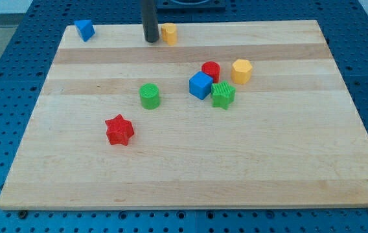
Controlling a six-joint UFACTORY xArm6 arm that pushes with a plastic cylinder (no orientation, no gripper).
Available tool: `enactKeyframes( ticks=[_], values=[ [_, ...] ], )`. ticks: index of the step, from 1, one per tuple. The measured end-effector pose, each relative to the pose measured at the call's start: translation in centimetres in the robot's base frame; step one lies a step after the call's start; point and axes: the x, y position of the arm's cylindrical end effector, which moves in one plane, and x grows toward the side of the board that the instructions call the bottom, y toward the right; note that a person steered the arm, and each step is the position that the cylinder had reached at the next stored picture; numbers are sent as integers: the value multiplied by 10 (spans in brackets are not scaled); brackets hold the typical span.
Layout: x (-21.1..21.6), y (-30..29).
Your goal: Place the yellow heart at the top center of the board
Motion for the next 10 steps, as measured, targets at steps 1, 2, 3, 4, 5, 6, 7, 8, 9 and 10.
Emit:
enactKeyframes(
  ticks=[1,2,3,4,5,6,7,8,9,10],
  values=[
    [-4,6],
    [-2,37],
    [-2,66],
    [-2,86],
    [-2,94],
    [-5,91],
    [-8,90],
    [-10,91],
    [-13,99],
    [-31,107]
  ],
)
